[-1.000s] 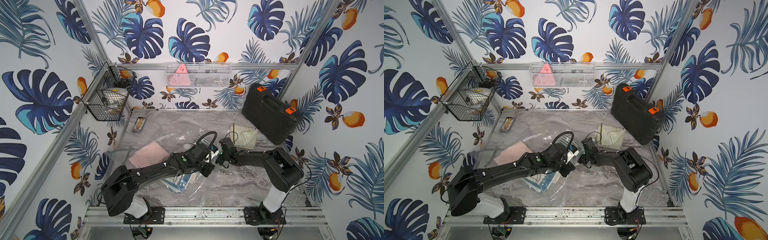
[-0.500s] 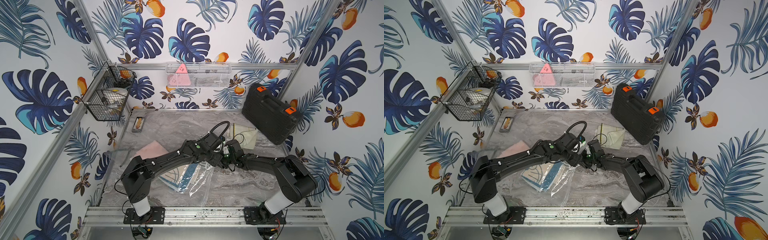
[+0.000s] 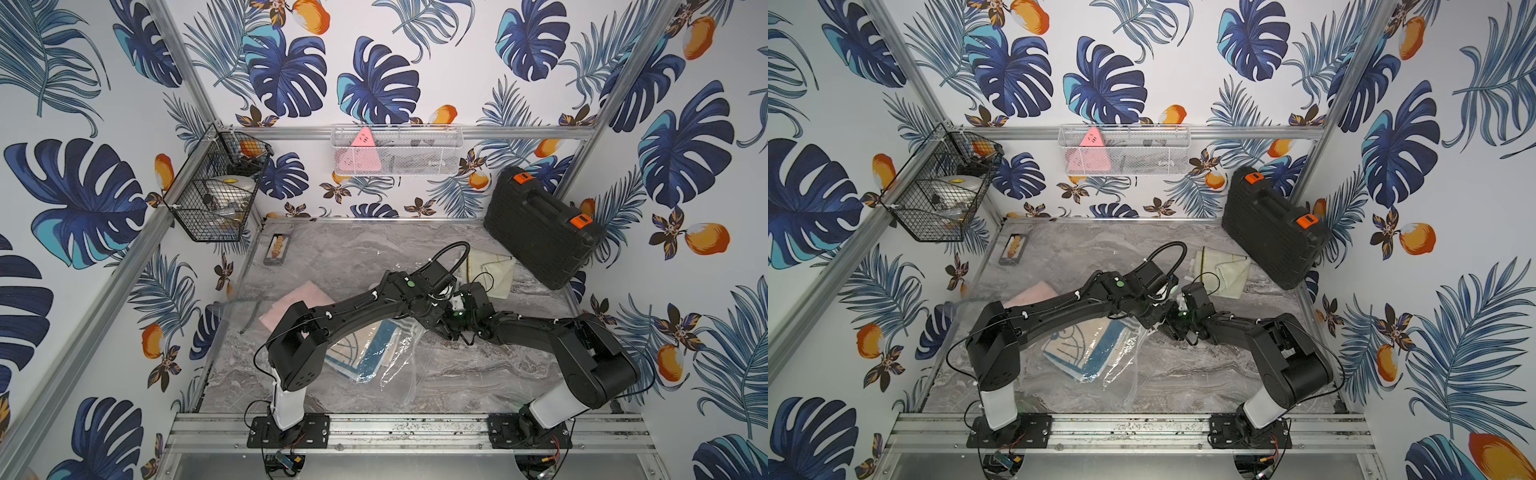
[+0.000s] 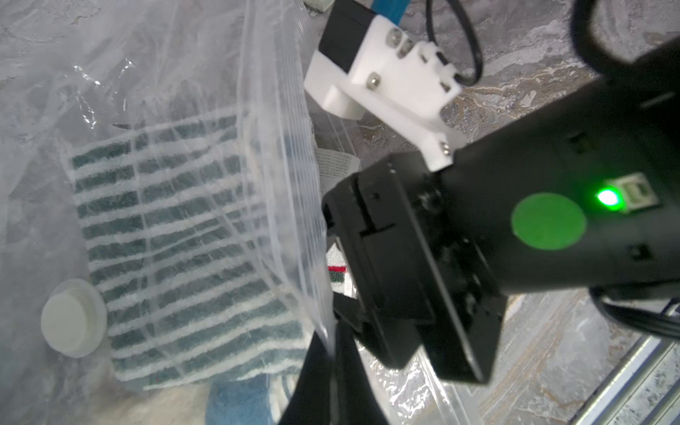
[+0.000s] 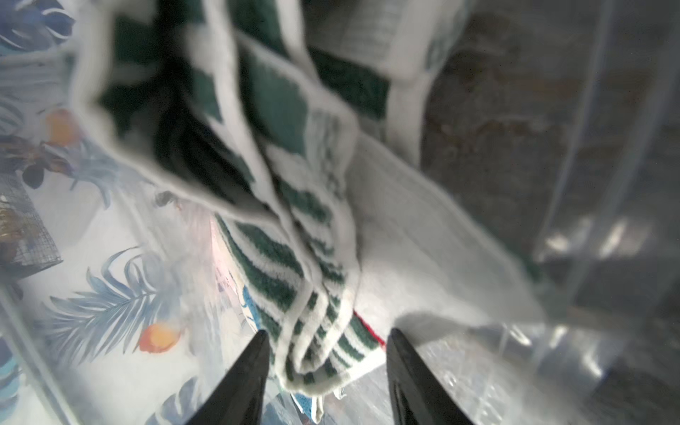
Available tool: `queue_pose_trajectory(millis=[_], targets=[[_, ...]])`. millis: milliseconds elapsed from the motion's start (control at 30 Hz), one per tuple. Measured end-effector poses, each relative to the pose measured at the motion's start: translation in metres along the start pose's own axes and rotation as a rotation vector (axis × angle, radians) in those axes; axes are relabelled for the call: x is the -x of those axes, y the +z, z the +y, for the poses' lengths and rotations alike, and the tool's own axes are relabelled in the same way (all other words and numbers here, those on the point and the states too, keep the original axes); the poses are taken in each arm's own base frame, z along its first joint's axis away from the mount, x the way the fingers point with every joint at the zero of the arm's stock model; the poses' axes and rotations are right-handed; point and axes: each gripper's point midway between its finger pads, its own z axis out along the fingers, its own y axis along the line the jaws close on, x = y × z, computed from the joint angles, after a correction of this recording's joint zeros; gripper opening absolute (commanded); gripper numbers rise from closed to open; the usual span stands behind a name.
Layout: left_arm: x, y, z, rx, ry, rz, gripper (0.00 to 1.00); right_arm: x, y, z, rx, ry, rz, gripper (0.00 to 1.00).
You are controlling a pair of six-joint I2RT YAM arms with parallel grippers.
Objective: Place the folded towel into the vacuum bag
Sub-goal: Place the towel in the vacuum bag.
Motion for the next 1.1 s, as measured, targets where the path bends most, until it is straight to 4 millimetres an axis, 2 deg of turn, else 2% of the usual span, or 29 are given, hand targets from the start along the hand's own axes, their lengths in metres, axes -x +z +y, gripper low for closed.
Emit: queue_pose_trajectory(millis=[100,200,333,567,667,800,867,1100], targets=[[0.007,-0.015,-0.002,-0.016,-0.003,-0.037,0.00,-0.004,0.003,-0.016,-0.027,0.048,0.010,0.55],[0.014,-0.023,-0.012,-0.063,-0.004,-0.066,0.00,0.000,0.013,-0.009,0.010,0.063,0.020,0.54],[0.014,-0.024,-0.025,-0.122,-0.016,-0.065,0.00,0.009,0.028,0.005,0.048,0.071,0.011,0.48],[0.022,-0.020,-0.037,-0.188,-0.014,-0.078,0.00,0.030,0.055,0.018,0.055,0.012,-0.070,0.13],[0.025,-0.013,-0.039,-0.202,-0.014,-0.077,0.00,0.039,0.065,0.024,0.088,-0.067,-0.108,0.06],[0.026,-0.003,-0.038,-0.215,-0.023,-0.062,0.00,0.047,0.088,0.044,0.177,-0.173,-0.101,0.00],[0.026,0.001,-0.035,-0.215,-0.030,-0.057,0.00,0.046,0.097,0.052,0.225,-0.206,-0.079,0.00],[0.033,0.009,-0.023,-0.242,-0.063,-0.066,0.00,0.027,0.094,0.059,0.283,-0.278,-0.009,0.00]])
